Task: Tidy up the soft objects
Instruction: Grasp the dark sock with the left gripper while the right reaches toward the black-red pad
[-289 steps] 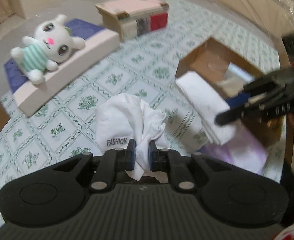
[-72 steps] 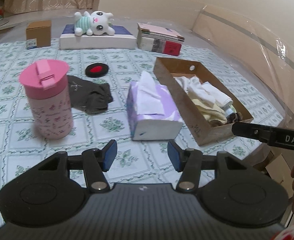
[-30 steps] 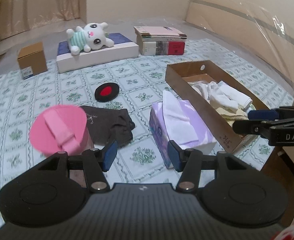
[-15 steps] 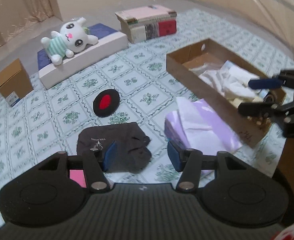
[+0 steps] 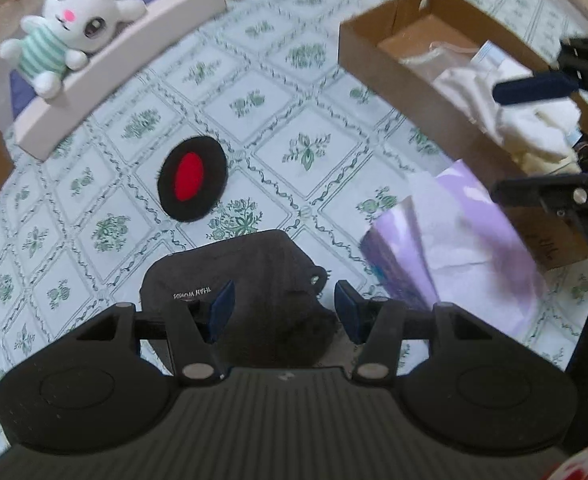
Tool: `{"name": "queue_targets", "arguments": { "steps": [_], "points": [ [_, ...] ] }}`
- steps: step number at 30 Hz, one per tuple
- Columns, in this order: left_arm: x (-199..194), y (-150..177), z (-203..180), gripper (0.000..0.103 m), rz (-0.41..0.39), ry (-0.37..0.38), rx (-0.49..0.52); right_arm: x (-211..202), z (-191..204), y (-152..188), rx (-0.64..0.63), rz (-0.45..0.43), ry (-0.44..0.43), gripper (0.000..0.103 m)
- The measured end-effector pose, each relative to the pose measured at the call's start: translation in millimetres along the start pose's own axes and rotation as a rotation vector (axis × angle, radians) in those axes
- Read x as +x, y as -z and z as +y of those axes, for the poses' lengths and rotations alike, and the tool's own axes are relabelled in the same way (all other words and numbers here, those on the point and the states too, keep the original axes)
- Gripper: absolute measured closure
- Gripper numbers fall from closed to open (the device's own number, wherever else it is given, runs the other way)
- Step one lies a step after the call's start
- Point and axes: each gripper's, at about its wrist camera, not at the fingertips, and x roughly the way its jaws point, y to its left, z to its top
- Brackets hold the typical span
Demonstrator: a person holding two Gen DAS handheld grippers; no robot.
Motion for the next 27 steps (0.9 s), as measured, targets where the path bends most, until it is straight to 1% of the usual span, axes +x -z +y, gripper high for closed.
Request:
{"name": "queue_targets", "arguments": {
  "steps": [5,7,12,14,15,16,17,18,19,22,24,27],
  "points": [
    [31.4,-18.1,5.0,0.060,0.098,0.008,0.038,23.3,-19.5,-12.5,-0.008,0.024,-0.003,0.039],
    [44.9,-24.0,5.2,0.061,0.139,0.011,0.056,29.0,-25.5,-15.1,-0.005,0.029,0.001,0.039],
    [71.3,-30.1,1.6,0.061,0.240,0.047,0.105,39.4,-34.0,-14.3,-0.013,0.040,0.010,0.039],
    [78.9,-30.9,-1.2,0.062,0.268,0.044,0.133,45.1,-38.9,-13.4,-0.004,0.048,0.012,0.039],
    [82.4,-30.8,-2.7,0.066,0.282,0.040,0.150,47.3,-40.9,-13.0,0.000,0.050,0.012,0.039],
    [85.3,-30.6,-3.8,0.074,0.293,0.038,0.164,48.9,-42.1,-12.6,0.003,0.050,0.014,0.039],
    [88.4,-30.3,-4.6,0.077,0.304,0.034,0.176,50.6,-43.4,-12.4,0.005,0.051,0.017,0.039],
    [90.3,-30.1,-5.0,0.085,0.309,0.031,0.183,51.3,-43.6,-12.3,0.007,0.051,0.017,0.039],
    [91.3,-29.8,-4.8,0.090,0.309,0.028,0.192,52.3,-44.5,-12.3,0.010,0.051,0.018,0.039],
    [86.9,-28.6,1.1,0.094,0.287,0.040,0.180,53.1,-44.8,-13.2,0.014,0.049,0.014,0.039],
    [77.5,-28.9,10.9,0.095,0.264,0.050,0.163,52.6,-43.1,-14.6,0.011,0.047,0.010,0.039],
    [53.1,-25.6,33.2,0.096,0.208,0.058,0.119,51.4,-40.1,-19.0,0.006,0.041,0.001,0.039]
  ]
}}
